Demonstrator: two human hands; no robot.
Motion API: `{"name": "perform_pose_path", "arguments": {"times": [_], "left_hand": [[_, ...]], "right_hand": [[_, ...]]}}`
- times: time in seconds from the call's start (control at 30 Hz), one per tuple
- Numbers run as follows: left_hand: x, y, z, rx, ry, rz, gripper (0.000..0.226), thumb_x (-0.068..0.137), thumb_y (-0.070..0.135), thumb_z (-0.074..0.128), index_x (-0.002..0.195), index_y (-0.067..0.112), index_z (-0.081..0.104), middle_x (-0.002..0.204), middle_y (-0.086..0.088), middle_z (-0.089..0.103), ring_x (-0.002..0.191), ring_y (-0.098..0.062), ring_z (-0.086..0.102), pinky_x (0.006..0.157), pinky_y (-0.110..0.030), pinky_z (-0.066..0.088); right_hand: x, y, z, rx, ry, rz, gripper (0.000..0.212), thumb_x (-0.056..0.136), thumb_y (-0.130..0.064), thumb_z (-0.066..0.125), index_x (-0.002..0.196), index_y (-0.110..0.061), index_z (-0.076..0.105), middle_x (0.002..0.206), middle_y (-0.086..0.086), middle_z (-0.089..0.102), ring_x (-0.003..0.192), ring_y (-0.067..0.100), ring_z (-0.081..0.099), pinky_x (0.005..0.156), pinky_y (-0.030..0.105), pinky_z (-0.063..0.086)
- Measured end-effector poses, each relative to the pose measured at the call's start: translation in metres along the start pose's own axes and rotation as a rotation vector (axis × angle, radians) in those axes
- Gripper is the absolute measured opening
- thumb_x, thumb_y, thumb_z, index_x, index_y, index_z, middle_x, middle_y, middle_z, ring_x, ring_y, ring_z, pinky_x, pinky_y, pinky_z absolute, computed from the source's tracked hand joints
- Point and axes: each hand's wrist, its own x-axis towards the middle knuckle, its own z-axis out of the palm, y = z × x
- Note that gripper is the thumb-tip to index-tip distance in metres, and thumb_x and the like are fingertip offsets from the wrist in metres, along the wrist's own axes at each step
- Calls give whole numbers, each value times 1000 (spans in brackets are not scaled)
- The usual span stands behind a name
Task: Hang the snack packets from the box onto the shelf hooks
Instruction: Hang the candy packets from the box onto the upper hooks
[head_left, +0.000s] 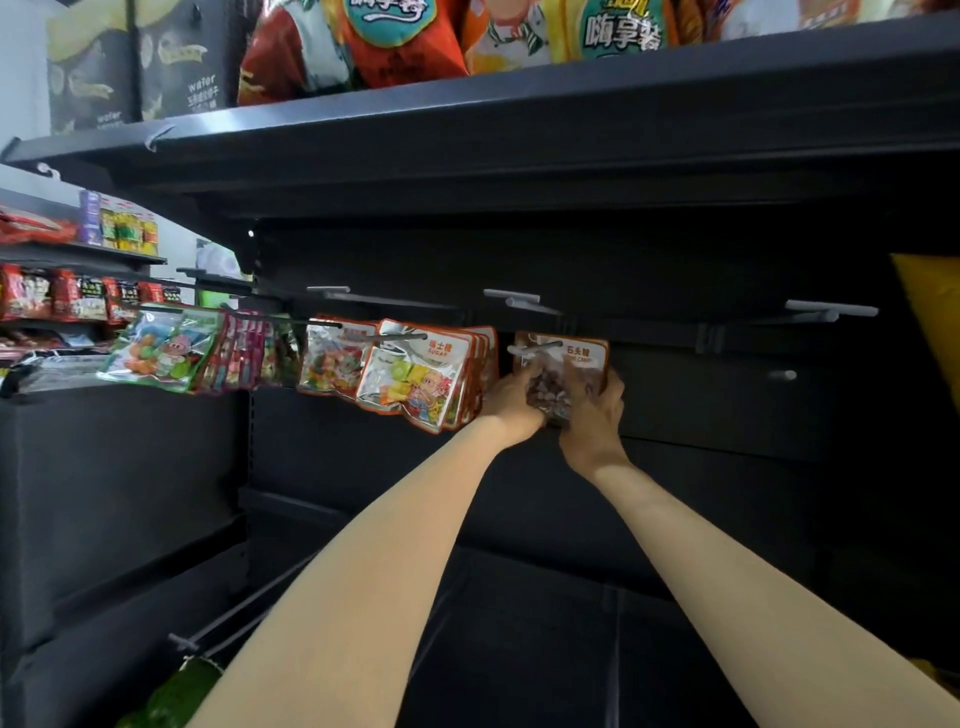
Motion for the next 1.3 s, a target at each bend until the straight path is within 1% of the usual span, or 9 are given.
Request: {"name": "perform_pose_path", "arguments": {"times": [0.17,0.3,0.4,0.5,0.6,0.8,0.93,1.07,1.3], "left_hand": [[-2,7,-3,26,37,17,49,99,16,42,146,22,29,145,-8,40,129,-26,42,100,-31,37],[-9,7,-8,24,225,18,33,95,16,50,128,15,49,124,-5,57,113,-22,56,93,-31,47],[-40,1,-28,25,369,154,24,93,12,52,116,14,57,107,2,63,96,-9,59,81,-21,47],[-81,-16,-60,62,465,215,17,95,15,49,109,16,60,90,2,66,79,-8,63,73,-28,54],[-115,-40,-93,95,542,169,16,94,16,50,107,17,59,86,-2,67,73,-13,66,73,-36,55],[-204,-130,-175,146,669,-71,16,91,10,52,101,21,60,83,2,68,74,-12,65,76,-34,54],[-277,-214,-225,99,701,-295,19,90,8,52,90,25,59,76,6,68,74,-15,66,78,-37,54],[-355,-300,-268,105,674,-547,15,89,8,52,86,21,59,75,4,67,80,-16,65,68,-25,48],[-467,-412,-315,179,620,-928,11,90,13,52,93,14,63,91,-5,66,79,-17,59,64,-27,42]], "right_hand": [[-2,-5,0,12,104,-26,74,86,15,45,149,-17,22,153,15,-6,141,32,4,116,32,9],[-19,-20,-2,5,299,-103,58,83,11,53,137,-11,43,146,18,16,128,32,22,108,34,31],[-36,-38,-5,217,308,-173,44,84,6,54,125,-12,50,135,12,35,121,25,39,99,29,40],[-56,-71,-2,440,157,-250,30,89,4,50,112,-16,52,105,-1,58,94,9,57,80,16,47],[-73,-109,9,542,63,-325,24,93,-1,49,103,-23,50,92,-4,61,82,7,59,72,18,49],[-111,-212,86,639,-149,-459,19,94,-6,48,103,-20,55,95,-3,62,86,9,59,77,20,46],[-153,-282,174,623,-349,-500,19,92,-8,48,104,-17,61,102,0,63,93,13,58,83,29,47],[-211,-343,273,551,-604,-493,20,92,-10,47,104,-13,63,104,5,62,97,20,58,86,35,46],[-285,-410,402,482,-1021,-390,30,90,-6,46,114,-9,65,115,5,66,107,17,59,82,19,40]]}}
